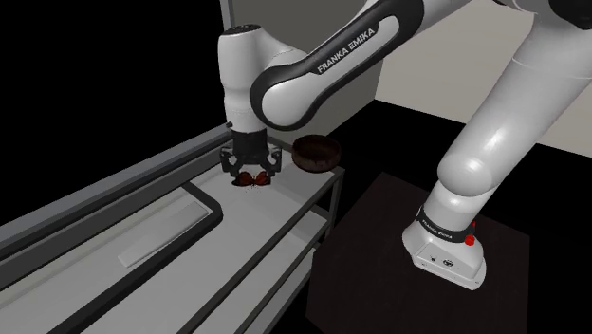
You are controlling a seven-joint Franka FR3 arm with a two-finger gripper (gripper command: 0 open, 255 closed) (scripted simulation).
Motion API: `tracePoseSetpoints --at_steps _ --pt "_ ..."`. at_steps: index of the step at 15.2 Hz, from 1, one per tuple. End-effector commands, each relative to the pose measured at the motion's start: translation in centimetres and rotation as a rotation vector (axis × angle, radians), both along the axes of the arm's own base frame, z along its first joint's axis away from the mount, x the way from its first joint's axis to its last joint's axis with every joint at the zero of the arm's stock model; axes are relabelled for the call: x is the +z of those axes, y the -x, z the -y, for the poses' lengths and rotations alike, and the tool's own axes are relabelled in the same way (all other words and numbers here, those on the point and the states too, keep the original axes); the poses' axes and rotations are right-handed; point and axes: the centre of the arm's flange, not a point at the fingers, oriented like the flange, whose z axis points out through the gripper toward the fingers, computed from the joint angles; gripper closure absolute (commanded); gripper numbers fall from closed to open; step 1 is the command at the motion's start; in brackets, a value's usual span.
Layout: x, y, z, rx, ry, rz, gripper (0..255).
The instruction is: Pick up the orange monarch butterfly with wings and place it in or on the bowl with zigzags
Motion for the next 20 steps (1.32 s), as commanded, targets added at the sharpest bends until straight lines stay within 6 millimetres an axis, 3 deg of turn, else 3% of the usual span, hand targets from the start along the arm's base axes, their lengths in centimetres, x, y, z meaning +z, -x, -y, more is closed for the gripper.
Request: tracePoseSetpoints --at_steps 1,9,20 --pt "1.1 0.0 0.0 0.0 0.0 -0.001 255" --pt "5.0 0.0 0.0 0.0 0.0 -0.001 255" --pt "4.5 -0.3 14.5 0.0 0.0 -0.001 255"
